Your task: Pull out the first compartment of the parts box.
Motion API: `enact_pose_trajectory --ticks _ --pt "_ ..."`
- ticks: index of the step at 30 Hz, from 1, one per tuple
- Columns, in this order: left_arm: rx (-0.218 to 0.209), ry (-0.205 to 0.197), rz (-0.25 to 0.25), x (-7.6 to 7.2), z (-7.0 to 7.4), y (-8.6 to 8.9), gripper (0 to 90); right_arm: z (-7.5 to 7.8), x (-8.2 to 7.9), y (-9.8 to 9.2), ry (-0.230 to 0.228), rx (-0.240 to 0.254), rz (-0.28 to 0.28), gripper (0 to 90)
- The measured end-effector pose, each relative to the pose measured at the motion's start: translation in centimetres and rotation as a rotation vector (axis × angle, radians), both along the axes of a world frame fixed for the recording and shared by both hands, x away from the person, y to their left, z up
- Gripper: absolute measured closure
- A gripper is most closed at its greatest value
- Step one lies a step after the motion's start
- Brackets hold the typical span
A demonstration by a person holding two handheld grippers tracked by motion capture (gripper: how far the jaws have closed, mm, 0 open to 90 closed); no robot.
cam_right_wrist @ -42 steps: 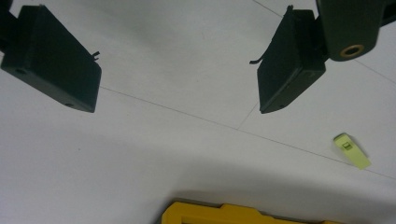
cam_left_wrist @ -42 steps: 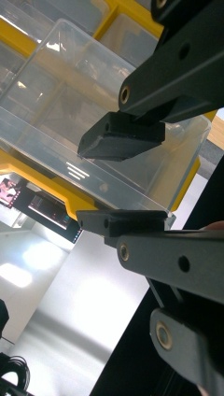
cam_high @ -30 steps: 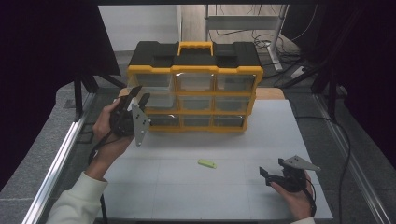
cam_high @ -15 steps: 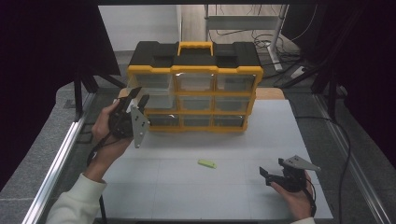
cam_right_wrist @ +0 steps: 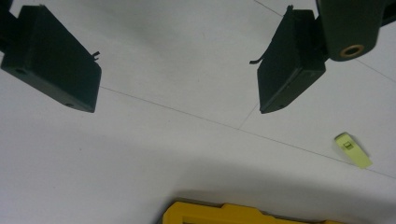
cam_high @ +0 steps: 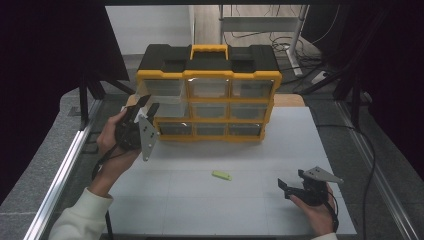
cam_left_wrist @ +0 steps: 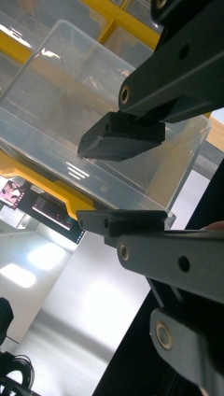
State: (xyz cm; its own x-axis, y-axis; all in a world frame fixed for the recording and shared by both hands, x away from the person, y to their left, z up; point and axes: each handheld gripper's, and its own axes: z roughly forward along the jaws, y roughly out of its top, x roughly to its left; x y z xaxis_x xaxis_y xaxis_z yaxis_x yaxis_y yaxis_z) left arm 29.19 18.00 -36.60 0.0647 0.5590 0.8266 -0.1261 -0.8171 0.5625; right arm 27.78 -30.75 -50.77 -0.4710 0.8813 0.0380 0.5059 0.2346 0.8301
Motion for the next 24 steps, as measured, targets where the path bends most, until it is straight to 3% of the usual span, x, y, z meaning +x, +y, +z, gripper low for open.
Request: enact_pose_trajectory --ticks 24 --pt "0.000 -0.003 -0.006 -0.73 -0.13 0.14 64.6 0.01 -0.01 -0.02 -0.002 0.001 -0.006 13.9"
